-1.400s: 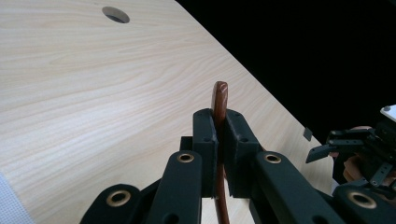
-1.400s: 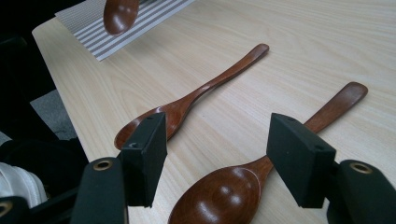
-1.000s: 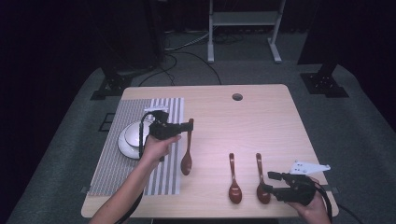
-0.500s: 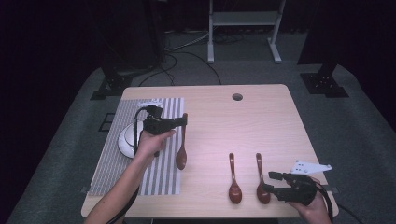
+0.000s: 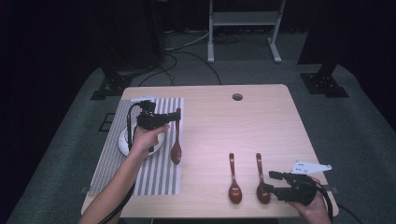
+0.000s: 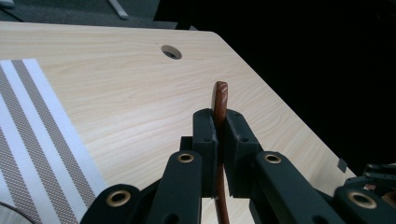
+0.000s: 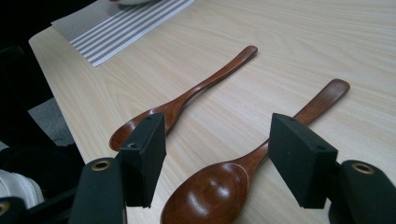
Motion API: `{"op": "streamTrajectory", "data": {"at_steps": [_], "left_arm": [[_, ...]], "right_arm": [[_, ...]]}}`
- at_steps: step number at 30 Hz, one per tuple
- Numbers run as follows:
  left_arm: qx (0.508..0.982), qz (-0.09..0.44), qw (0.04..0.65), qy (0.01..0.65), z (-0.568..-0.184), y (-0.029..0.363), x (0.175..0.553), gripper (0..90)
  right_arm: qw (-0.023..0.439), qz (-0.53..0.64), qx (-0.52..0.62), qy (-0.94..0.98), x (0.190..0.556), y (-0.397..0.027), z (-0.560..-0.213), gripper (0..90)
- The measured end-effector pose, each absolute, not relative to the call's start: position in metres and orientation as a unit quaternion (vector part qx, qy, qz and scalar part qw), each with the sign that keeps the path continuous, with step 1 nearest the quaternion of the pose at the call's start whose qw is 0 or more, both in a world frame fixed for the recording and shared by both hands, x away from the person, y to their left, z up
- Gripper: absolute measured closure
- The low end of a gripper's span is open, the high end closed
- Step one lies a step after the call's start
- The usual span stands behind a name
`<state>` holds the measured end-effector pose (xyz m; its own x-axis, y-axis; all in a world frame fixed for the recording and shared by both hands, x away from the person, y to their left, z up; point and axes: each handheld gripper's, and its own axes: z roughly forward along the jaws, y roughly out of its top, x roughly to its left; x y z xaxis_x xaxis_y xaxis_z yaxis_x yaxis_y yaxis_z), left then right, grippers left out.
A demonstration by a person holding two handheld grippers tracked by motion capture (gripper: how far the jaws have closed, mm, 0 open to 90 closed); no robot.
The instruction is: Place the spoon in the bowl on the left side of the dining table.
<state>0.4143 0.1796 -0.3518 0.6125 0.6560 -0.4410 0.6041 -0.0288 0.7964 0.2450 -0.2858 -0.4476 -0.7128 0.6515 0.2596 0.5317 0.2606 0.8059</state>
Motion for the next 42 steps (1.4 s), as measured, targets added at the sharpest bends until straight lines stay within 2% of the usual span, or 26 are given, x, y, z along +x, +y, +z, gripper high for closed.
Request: {"op": "streamTrajectory", "data": {"at_steps": [42], "left_arm": [[0.689,0.074,0.531,0.487,-0.332,0.226,0.431,84.4]], "right_arm": [[0.066,0.481,0.377,0.788,0.245,-0.289,-0.446,35.6]]}}
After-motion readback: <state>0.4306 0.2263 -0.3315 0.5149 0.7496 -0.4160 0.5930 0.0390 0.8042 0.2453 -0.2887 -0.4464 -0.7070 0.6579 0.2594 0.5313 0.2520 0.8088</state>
